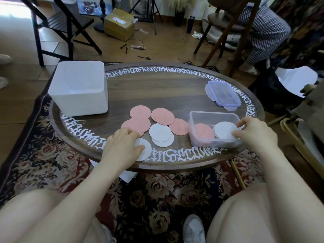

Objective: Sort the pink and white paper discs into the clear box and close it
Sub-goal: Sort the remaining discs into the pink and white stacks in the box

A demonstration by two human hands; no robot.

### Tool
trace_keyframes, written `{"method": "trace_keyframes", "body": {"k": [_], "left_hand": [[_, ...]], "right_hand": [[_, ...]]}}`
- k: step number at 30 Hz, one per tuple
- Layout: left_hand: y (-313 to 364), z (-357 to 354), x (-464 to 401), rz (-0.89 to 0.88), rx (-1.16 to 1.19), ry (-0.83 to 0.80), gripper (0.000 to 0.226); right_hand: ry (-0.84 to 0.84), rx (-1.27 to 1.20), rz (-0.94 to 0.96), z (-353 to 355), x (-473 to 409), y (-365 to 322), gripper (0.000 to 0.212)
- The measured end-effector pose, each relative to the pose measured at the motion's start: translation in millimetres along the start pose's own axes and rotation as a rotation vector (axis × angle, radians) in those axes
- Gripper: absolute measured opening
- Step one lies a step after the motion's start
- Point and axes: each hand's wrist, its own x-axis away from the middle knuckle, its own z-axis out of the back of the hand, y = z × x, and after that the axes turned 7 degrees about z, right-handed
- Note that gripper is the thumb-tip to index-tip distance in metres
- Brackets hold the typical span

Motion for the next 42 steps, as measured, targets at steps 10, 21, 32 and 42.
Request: {"method": "trace_keyframes", "body": {"k": [10,21,32,42], "left_hand": [[-2.1,3.8,4.0,-0.005,0.041,-0.012,0.044],[-7.0,9.4,6.0,0.014,0.051,-0.040,0.055],[-5.2,6.6,6.8,0.014,-0.002,-0.065,0.060],[-4.3,3.3,5.0,0.009,-0.028,-0.031,0.060]], "right_hand": [[0.075,0.123,0.039,-4.0,2.3,-7.4,0.022],[0.046,-0.584,0.691,-45.3,53.8,-86.6,0.018],[-0.174,-0.164,0.642,-84.7,54.6,-134.7,0.038],[-0.233,-0.111,0.638,-77.8,68.2,-122.4,0.034]]}}
